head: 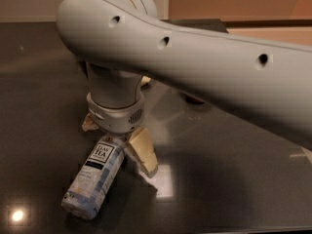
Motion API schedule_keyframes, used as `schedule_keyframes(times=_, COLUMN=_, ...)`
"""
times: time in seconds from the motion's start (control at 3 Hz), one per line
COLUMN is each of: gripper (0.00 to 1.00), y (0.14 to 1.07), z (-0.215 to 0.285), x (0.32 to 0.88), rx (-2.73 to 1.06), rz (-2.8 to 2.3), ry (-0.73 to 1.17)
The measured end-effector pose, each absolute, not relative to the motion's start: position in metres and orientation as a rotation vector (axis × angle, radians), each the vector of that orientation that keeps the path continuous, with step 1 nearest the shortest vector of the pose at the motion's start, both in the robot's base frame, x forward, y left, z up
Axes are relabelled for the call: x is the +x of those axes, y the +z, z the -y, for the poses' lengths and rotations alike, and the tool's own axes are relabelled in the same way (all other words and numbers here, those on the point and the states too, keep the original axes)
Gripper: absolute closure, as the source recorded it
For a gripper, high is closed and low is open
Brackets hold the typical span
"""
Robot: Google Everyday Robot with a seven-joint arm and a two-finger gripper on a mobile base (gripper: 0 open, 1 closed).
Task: Move blue plastic bottle near apple
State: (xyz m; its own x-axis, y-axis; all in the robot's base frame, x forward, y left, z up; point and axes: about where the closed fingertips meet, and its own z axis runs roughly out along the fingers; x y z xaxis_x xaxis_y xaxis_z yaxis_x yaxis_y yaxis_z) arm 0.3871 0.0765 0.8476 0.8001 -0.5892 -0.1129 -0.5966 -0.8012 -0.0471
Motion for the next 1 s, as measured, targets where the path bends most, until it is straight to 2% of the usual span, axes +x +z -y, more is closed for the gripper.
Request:
schedule_keyframes(times=0.33, gripper=0.00, y=0.8432, z=-0.0814, x=0.3795, rx=-2.931, rz=-0.913, ry=0.149)
schedule_keyframes(times=1.0, gripper=0.41, y=0.8435, z=-0.0904, x=0.3851, rx=-2.926, rz=-0.931, ry=0.191)
